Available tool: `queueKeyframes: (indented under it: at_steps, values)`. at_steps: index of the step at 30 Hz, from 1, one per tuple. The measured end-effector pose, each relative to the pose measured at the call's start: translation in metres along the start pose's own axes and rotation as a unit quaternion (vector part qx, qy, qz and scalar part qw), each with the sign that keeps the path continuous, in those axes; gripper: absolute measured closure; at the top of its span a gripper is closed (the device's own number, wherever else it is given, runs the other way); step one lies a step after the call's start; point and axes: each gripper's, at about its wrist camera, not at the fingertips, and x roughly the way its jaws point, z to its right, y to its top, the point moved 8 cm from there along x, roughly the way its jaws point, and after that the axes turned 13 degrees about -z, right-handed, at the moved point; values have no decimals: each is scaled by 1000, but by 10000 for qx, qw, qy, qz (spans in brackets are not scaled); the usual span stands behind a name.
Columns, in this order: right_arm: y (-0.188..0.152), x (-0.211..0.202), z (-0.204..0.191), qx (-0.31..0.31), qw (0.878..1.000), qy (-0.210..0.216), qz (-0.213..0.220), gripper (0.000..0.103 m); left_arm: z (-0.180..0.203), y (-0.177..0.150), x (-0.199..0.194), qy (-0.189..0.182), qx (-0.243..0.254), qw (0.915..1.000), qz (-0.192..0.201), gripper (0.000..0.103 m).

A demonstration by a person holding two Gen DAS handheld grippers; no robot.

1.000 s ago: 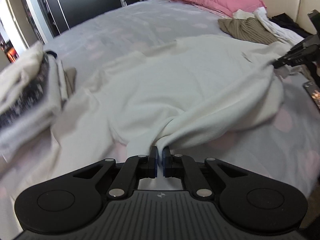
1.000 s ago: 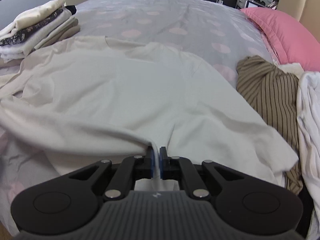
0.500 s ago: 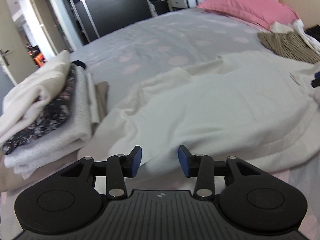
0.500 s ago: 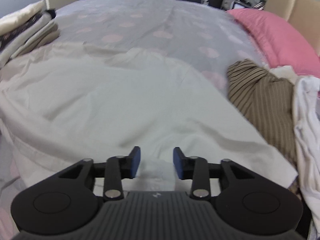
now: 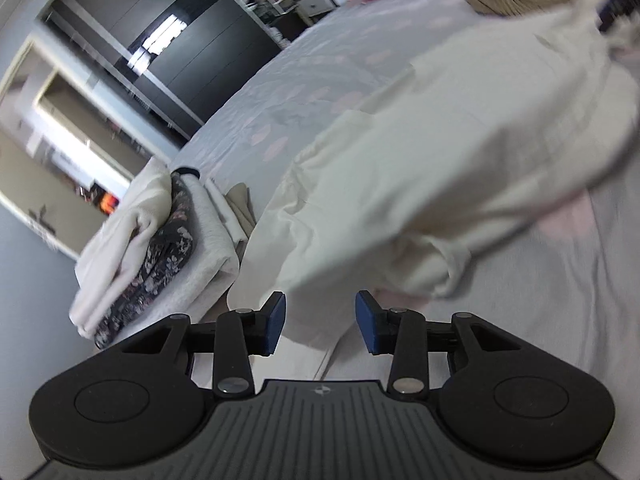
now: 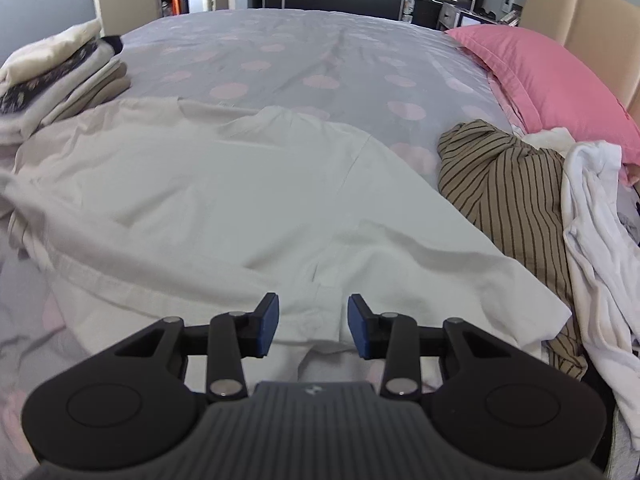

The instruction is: Fold clothes

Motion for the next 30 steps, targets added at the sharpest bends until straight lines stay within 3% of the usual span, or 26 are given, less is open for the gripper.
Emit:
queueKeyframes:
  at_steps: [6, 13, 17, 23, 28, 30]
  values:
    - [-11, 4, -6, -260, 9995, -150, -80, 62, 33, -13, 32, 674, 1155, 9908, -220, 66]
    - [-15, 8, -4, -182, 9996, -118, -163, 62, 38, -7, 70, 1293, 1877, 9736, -131, 60]
    - [-16, 13, -2, -171, 9995, -119, -225, 62, 39, 2, 91, 1109, 2045, 9723, -210, 59]
    - [-15, 24, 3, -139, 9993, -151, -303, 61, 20, 25, 103, 1324, 1885, 9731, -66, 59]
    - [-12, 30, 6, -97, 9995, -83, -304, 61, 28, 35, 104, 1680, 2333, 9574, 281, 59]
    - [-11, 32, 7, -110, 9994, -74, -324, 61, 28, 38, 108, 1650, 2383, 9568, 229, 58]
